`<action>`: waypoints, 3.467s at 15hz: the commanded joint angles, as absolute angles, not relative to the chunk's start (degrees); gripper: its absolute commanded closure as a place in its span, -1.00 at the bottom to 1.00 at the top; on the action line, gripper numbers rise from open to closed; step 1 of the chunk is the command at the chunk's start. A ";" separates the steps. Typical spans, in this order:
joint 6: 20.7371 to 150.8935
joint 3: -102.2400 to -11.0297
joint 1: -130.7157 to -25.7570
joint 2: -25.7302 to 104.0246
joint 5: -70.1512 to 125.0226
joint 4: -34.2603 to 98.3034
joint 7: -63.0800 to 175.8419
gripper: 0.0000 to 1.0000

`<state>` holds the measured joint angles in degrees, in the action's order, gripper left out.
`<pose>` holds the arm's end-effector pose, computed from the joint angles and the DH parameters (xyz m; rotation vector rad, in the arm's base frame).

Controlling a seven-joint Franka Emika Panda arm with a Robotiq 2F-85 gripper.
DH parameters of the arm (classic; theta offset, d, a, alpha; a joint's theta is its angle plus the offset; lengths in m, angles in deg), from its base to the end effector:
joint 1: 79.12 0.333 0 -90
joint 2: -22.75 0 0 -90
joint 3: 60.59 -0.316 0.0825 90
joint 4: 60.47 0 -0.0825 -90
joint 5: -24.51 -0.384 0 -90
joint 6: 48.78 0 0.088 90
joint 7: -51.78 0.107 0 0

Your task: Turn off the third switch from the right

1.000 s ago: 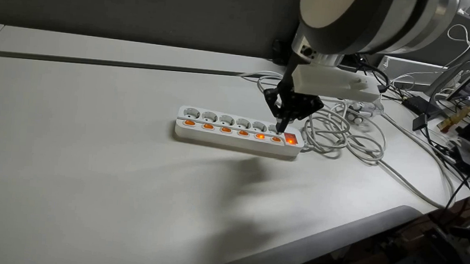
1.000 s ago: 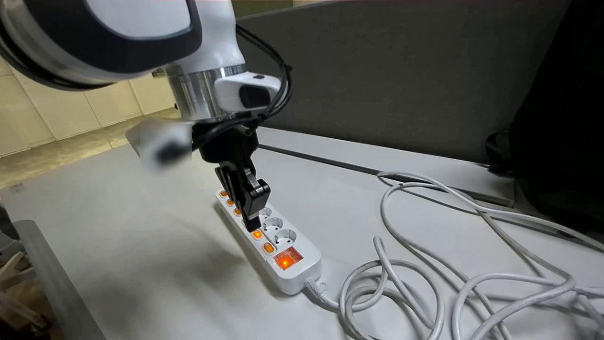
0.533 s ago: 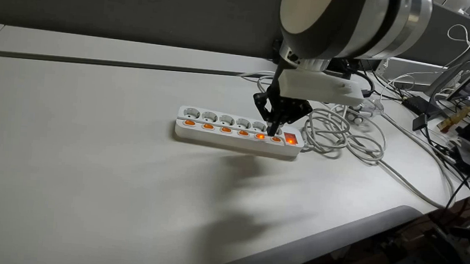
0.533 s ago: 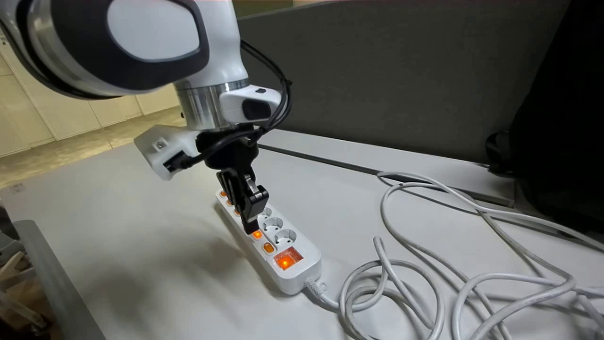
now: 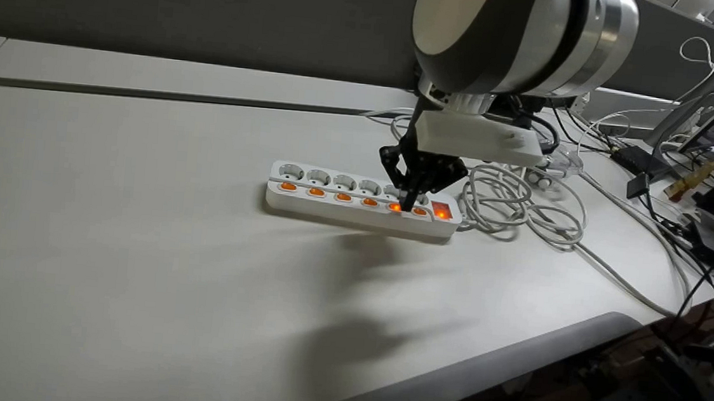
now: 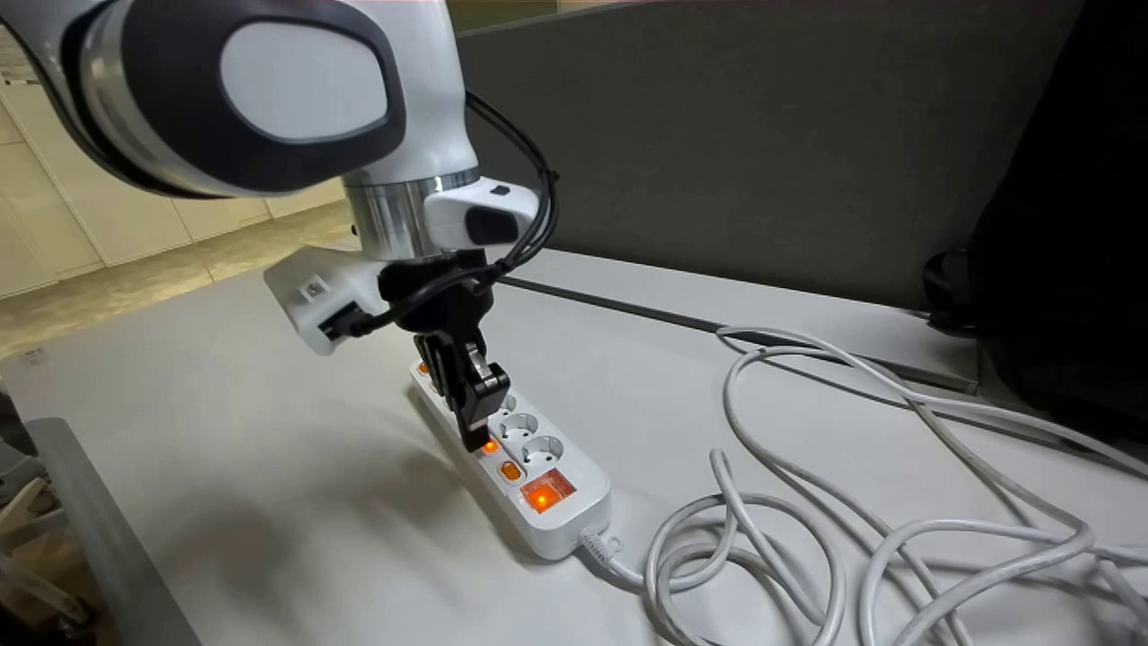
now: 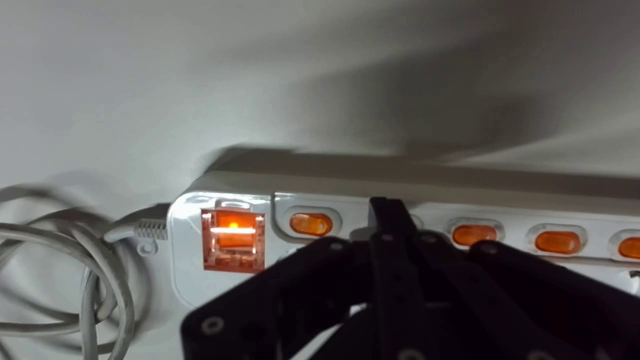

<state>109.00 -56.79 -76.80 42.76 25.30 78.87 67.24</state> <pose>0.4832 -0.0139 0.1625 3.0803 -0.4327 -0.0361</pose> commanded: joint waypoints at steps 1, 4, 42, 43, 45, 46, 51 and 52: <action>108.30 -56.86 -76.85 44.18 23.82 77.15 66.81 1.00; 108.05 -56.97 -76.97 45.19 22.90 76.51 66.67 1.00; 108.94 -56.87 -76.59 46.81 21.29 74.00 63.47 1.00; 108.70 -56.84 -76.58 46.82 21.28 73.98 63.55 1.00; 108.07 -56.52 -76.36 46.68 21.41 74.06 64.11 1.00; 107.93 -56.23 -76.17 46.56 21.61 74.14 64.52 1.00; 107.57 -55.03 -75.67 46.77 21.86 73.96 66.11 1.00; 107.54 -55.10 -75.80 46.94 21.66 73.87 66.19 1.00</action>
